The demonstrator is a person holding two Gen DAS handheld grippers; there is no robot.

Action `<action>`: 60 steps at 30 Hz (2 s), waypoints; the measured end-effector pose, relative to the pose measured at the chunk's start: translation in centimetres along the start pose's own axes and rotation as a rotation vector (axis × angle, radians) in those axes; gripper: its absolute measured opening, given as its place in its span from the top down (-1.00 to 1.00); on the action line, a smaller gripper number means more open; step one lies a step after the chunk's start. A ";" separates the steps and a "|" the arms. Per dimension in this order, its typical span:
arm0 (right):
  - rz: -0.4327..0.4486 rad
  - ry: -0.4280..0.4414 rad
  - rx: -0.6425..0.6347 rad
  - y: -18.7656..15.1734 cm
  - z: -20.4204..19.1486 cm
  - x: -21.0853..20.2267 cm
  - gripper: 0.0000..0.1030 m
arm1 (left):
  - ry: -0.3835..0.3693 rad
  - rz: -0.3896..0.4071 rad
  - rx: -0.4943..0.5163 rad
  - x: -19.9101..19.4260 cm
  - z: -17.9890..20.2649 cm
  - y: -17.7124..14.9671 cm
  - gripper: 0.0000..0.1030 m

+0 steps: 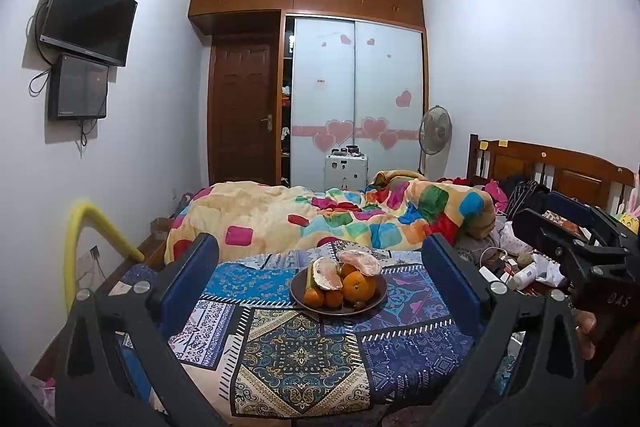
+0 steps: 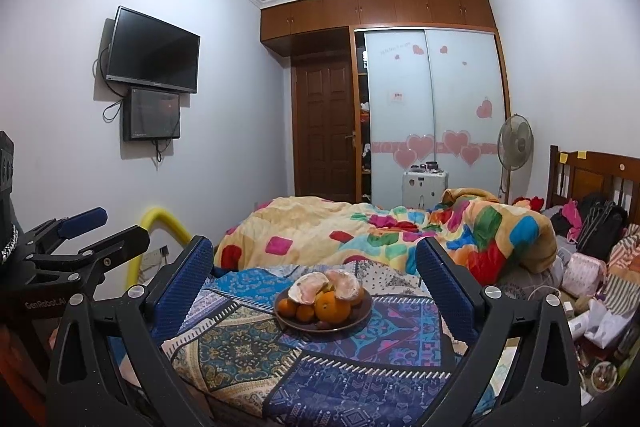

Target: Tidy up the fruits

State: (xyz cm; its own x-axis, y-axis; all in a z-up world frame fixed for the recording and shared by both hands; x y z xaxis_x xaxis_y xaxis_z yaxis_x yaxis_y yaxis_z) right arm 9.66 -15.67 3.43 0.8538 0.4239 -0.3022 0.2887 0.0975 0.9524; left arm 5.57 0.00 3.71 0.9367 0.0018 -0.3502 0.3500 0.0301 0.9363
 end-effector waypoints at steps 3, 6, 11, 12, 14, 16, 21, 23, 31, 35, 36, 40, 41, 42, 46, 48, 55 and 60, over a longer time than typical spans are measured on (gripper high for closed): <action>-0.003 -0.001 0.000 0.0 0.0 0.0 -0.96 | -0.002 -0.003 0.000 0.2 0.0 -0.1 -1.00; -0.006 -0.003 -0.003 0.1 0.0 0.1 -0.97 | 0.000 0.000 -0.002 0.3 -0.1 -0.1 -1.00; -0.005 -0.002 -0.001 0.1 0.0 0.2 -0.97 | -0.001 -0.002 -0.001 0.3 -0.2 -0.1 -1.00; -0.006 -0.003 -0.001 0.1 0.0 0.2 -0.97 | -0.001 -0.002 -0.001 0.4 -0.2 -0.1 -1.00; -0.006 -0.003 -0.001 0.1 0.0 0.2 -0.98 | 0.000 -0.003 0.000 0.5 -0.2 -0.1 -1.00; -0.009 -0.004 0.000 0.0 0.1 0.4 -0.98 | -0.002 -0.004 0.000 0.5 -0.2 -0.1 -1.00; -0.013 -0.007 0.002 -0.1 0.4 0.7 -0.99 | -0.004 -0.007 0.001 0.9 0.0 -0.1 -1.00; -0.015 -0.006 0.004 -0.2 0.5 0.8 -0.99 | -0.005 -0.006 0.002 1.0 0.1 -0.2 -1.00; -0.017 -0.006 0.005 -0.3 0.5 0.9 -0.99 | -0.013 -0.009 0.004 1.3 0.5 -0.3 -1.00; -0.019 -0.007 0.007 -0.3 0.6 1.0 -0.99 | -0.022 -0.013 0.006 1.6 0.6 -0.4 -1.00; -0.020 -0.006 0.008 -0.3 0.6 1.0 -0.99 | -0.024 -0.014 0.008 1.6 0.6 -0.4 -1.00; -0.021 -0.006 0.010 -0.3 0.7 1.2 -1.00 | -0.026 -0.015 0.012 1.7 0.7 -0.4 -1.00; -0.020 -0.006 0.009 -0.3 0.7 1.2 -1.00 | -0.029 -0.017 0.013 1.7 0.8 -0.3 -1.00; -0.019 -0.006 0.010 -0.2 0.7 1.1 -1.00 | -0.034 -0.018 0.013 1.8 0.8 -0.3 -1.00; -0.017 -0.005 0.015 -0.1 0.7 1.3 -0.99 | -0.038 -0.019 0.010 1.8 0.8 -0.1 -1.00; -0.016 -0.006 0.015 -0.1 0.7 1.3 -1.00 | -0.041 -0.021 0.009 1.8 0.7 -0.1 -1.00; -0.017 -0.006 0.015 -0.1 0.8 1.3 -1.00 | -0.049 -0.027 0.007 1.9 0.8 0.0 -1.00; -0.017 -0.006 0.016 -0.1 0.8 1.3 -1.00 | -0.052 -0.024 0.006 1.7 0.9 0.0 -1.00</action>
State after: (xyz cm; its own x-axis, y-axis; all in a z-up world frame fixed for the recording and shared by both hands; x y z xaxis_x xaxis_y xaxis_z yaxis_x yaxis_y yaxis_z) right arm 11.08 -15.84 2.93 0.8511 0.4173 -0.3185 0.3100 0.0902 0.9465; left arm 7.19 -0.94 3.18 0.9275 -0.0505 -0.3704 0.3719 0.0235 0.9280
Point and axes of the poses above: each gripper's, at about its wrist camera, not at the fingertips, and x roughly the way its jaws point, z to its right, y to its top, the point moved 10 cm from there along x, roughly the way its jaws point, and after that the axes turned 11 degrees about -z, right-handed, at the moved point
